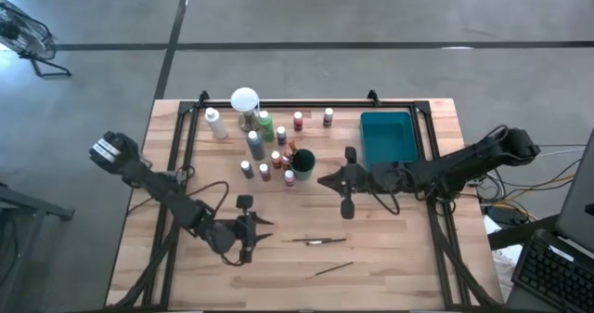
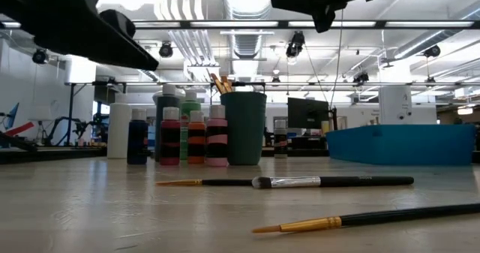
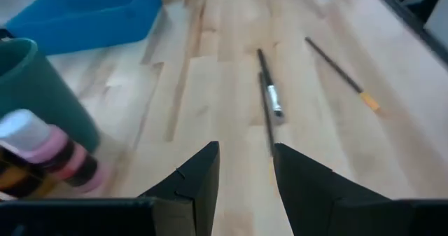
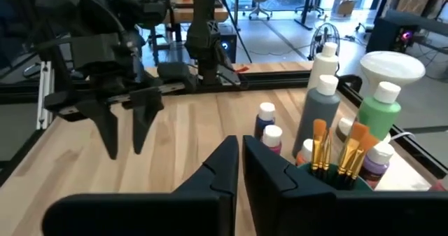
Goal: Pick & Place Paint Supplies
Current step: Put the gold paint brush into the green cup
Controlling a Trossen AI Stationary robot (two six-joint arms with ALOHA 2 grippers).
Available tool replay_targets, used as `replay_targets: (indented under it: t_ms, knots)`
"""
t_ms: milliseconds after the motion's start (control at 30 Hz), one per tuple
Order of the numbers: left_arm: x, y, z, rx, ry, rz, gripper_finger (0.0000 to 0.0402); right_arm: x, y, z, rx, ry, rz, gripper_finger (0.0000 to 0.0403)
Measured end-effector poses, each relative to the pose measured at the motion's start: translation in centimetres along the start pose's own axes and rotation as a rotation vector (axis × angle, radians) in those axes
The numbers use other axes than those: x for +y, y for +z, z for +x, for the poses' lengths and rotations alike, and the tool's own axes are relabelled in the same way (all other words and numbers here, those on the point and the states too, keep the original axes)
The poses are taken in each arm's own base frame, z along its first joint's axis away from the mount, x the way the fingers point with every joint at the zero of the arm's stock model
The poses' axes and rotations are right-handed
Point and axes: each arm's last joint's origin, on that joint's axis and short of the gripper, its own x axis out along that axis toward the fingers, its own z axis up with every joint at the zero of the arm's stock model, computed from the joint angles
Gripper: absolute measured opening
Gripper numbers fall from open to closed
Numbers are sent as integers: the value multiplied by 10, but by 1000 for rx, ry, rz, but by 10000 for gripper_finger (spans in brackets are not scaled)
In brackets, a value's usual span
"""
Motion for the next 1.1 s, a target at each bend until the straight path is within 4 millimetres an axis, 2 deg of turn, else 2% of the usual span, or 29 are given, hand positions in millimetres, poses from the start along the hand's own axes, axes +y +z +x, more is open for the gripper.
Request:
replay_targets:
  t_ms: [167, 600, 833, 1100]
  knots:
    - [-10, -4, 5, -23, -26, -21, 142, 0, 0, 0, -2, -10, 1, 9]
    - [-23, -25, 24, 59, -109, 3, 142, -1, 1, 0, -13, -41, 3, 8]
    - [-27, -26, 38, 79, -91, 32, 142, -1, 2, 0, -26, -50, 4, 8]
    - [-26, -43, 59, 159, -45, -4, 142, -1, 3, 0, -30, -49, 5, 8]
